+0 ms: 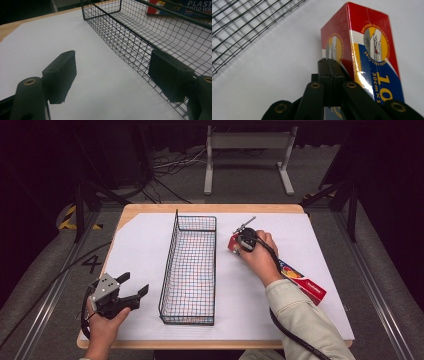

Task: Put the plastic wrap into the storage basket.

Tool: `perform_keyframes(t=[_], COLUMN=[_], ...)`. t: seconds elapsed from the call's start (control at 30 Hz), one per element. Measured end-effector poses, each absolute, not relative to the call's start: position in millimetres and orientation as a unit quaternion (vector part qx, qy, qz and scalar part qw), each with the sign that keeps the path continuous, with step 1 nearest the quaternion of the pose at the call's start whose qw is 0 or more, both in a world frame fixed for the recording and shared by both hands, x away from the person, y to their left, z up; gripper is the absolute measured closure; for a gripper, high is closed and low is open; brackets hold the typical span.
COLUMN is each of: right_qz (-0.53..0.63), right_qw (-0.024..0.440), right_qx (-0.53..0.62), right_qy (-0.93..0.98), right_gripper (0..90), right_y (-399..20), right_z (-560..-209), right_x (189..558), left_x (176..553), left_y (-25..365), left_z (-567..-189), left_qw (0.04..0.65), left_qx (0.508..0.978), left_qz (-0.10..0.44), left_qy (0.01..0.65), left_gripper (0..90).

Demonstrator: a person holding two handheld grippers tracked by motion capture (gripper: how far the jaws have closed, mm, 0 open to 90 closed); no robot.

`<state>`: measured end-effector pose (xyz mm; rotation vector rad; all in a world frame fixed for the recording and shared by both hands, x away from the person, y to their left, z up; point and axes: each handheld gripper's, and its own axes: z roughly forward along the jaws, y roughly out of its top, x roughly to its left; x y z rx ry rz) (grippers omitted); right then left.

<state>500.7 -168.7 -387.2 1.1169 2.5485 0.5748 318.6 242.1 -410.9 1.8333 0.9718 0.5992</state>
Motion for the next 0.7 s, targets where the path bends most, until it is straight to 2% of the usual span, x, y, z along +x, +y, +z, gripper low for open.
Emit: perform_keyframes(t=[0.23, 0.7], right_qz=[0.218, 0.196], right_qw=[0.136, 0.119], right_qx=[0.415, 0.395], right_qy=[0.873, 0.890], right_gripper=[90.0, 90.0], right_y=[-180.7, -164.0], right_z=[-381.7, -394.1], right_x=[508.0, 500.1], left_x=[318.7, 320.8], left_y=[241.7, 241.4], left_z=[-411.5, -411.8], left_qw=[0.472, 0.470], left_qx=[0.748, 0.750], left_qz=[0.244, 0.244], left_qy=[0.397, 0.396], left_gripper=[22.9, 22.9])
